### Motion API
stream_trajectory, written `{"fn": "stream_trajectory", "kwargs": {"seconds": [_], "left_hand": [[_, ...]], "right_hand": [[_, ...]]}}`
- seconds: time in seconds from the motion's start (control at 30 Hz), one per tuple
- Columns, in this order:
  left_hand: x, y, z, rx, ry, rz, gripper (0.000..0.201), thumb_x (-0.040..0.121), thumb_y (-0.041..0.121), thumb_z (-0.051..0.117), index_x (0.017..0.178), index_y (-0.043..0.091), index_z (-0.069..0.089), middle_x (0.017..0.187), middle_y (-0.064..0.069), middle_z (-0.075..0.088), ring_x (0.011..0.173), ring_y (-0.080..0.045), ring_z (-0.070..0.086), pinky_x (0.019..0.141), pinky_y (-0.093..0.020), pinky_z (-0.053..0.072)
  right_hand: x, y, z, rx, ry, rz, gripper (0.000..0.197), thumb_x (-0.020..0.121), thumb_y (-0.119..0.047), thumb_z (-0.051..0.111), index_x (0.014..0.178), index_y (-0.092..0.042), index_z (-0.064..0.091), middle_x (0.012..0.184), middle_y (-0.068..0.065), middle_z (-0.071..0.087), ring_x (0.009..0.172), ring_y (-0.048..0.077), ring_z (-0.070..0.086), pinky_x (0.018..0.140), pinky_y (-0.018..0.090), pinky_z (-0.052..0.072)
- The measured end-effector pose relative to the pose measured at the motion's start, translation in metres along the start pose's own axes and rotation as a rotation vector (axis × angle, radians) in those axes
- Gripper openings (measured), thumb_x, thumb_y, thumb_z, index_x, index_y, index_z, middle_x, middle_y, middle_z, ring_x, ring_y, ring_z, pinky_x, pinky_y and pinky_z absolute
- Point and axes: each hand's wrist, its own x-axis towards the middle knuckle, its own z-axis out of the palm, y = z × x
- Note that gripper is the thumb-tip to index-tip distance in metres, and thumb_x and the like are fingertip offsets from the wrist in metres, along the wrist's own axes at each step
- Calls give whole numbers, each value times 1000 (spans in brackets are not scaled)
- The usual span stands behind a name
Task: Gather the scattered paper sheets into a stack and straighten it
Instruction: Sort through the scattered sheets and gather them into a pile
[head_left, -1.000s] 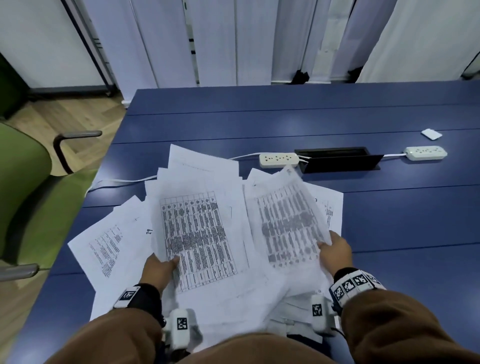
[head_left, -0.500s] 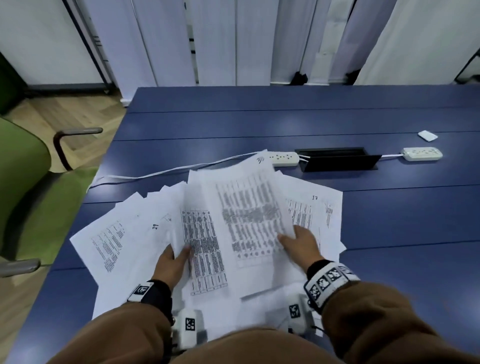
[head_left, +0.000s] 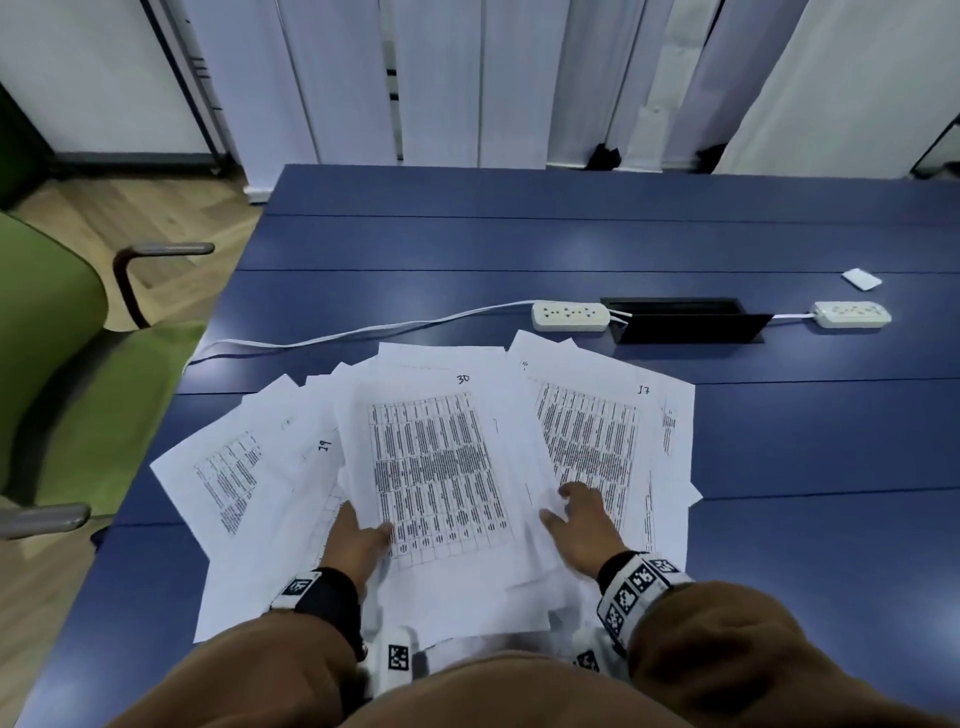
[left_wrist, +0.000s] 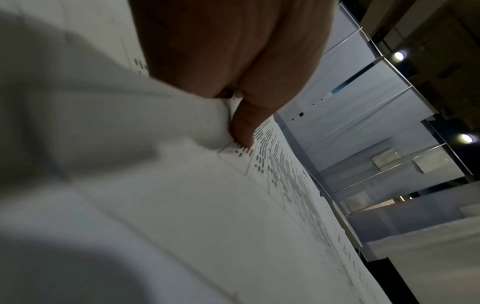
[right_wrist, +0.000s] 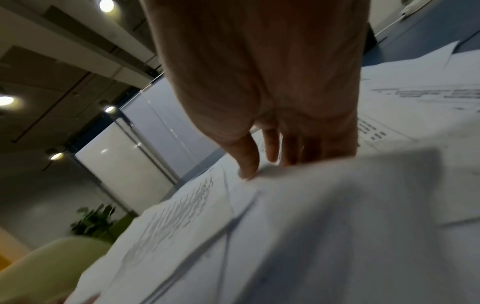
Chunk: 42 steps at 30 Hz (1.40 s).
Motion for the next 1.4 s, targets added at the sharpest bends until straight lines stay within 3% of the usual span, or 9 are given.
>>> {"fn": "stream_trajectory", "kwargs": {"seconds": [0.13,0.3,0.47,0.63,0.83,0.97,1.1,1.3,1.4], "left_hand": [[4,-2,-1,-136,-49,-43,55,95,-3,54,145,-3,31,133,1,41,119,-19,45,98,-29,30],[13,-7,-5,-33,-36,-37,32,92,4,61,123,9,55,123,-13,64,113,-31,60,102,-42,43],[20,-4,-8,238,24,-13,39,90,13,65,122,-5,55,123,-21,62,117,-36,58,103,-43,43],[19,-1,-15,405,101,-21,53,87,21,69,109,-23,49,115,-39,53,109,-48,54,93,-46,42],[19,1,-26,392,179,10,32,84,19,72,68,5,49,70,-13,56,75,-31,56,67,-37,41],[12,4,-29,399,84,-10,14,87,14,69,84,3,61,89,-17,68,88,-32,63,76,-35,47],[-2,11,-10,527,-70,-40,31,89,16,68,111,-3,59,114,-21,66,107,-33,61,87,-33,45],[-16,18,4,663,-198,-21,30,89,17,67,116,5,60,118,-12,67,103,-24,60,87,-27,44],[-17,21,3,659,-278,-13,26,89,15,67,114,10,63,112,-9,70,93,-21,62,85,-28,48]], "right_hand": [[0,7,-6,111,-166,10,28,92,-31,60,111,-12,53,101,-3,56,96,19,53,74,25,38],[-5,7,-11,413,-108,43,33,92,-28,60,69,-17,39,64,0,34,47,9,31,51,25,25],[-10,14,-19,576,-208,118,43,58,-13,85,65,-16,42,61,4,42,61,19,43,52,27,32],[-19,18,-37,677,-288,180,26,84,16,59,74,-7,50,49,2,47,40,13,48,38,18,40],[2,37,-43,433,49,268,12,85,5,61,92,1,70,79,16,68,70,28,64,72,41,56],[1,41,-30,460,230,329,14,88,2,58,100,3,66,82,12,63,64,24,53,62,29,46],[-1,20,-7,505,65,410,14,90,-7,55,77,-1,54,93,15,60,108,30,58,87,28,43],[10,16,-12,705,-103,424,34,96,-16,42,63,-14,42,48,2,43,40,17,36,47,25,26],[19,9,-23,819,-186,364,55,90,-60,48,89,-8,66,80,8,70,70,23,66,66,32,52]]}}
